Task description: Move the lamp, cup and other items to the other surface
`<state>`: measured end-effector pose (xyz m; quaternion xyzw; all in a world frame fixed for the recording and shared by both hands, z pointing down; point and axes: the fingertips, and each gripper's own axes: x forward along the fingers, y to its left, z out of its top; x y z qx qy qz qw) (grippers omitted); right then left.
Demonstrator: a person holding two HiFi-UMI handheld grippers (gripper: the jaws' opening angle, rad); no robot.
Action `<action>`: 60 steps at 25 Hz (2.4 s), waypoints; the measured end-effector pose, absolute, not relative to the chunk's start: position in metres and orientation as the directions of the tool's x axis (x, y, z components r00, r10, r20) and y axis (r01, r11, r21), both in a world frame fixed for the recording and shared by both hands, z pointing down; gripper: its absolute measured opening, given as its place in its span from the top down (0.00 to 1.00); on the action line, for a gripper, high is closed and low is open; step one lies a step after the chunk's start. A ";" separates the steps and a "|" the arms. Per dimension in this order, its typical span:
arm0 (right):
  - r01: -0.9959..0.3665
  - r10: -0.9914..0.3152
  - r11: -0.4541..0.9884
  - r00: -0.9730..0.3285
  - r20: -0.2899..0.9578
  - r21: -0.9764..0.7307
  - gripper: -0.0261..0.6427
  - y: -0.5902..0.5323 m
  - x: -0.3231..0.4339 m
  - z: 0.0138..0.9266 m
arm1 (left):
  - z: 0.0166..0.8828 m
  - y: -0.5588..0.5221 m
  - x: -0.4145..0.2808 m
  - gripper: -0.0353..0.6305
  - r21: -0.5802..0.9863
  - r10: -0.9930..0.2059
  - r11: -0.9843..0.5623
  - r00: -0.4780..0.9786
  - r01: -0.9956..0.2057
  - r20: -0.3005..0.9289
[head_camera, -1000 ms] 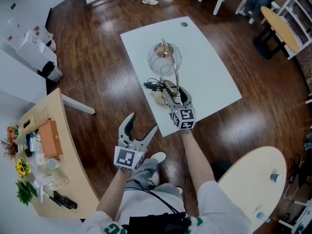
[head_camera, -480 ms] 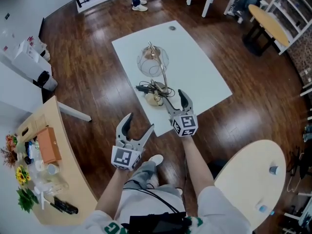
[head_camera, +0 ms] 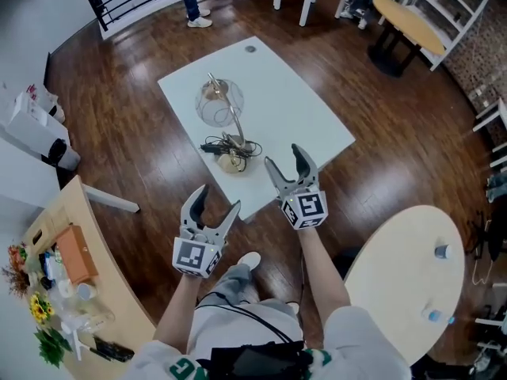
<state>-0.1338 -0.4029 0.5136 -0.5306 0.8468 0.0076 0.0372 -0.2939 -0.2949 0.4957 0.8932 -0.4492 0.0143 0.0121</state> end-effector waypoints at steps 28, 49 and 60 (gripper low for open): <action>-0.837 -0.832 -0.545 0.535 -0.150 0.038 0.44 0.099 0.194 0.379 | 0.414 -0.076 0.039 0.44 -0.054 -0.030 -0.998 0.998 -0.033 -0.046; -0.445 -0.446 -0.895 0.894 -0.041 0.014 0.44 0.390 0.237 0.446 | 0.446 0.158 0.209 0.43 -0.012 0.521 -0.853 0.853 0.521 -0.005; -0.286 -0.286 -0.958 0.956 0.073 -0.005 0.44 0.494 0.259 0.511 | 0.467 0.249 0.270 0.43 0.015 0.654 -0.757 0.756 0.654 0.025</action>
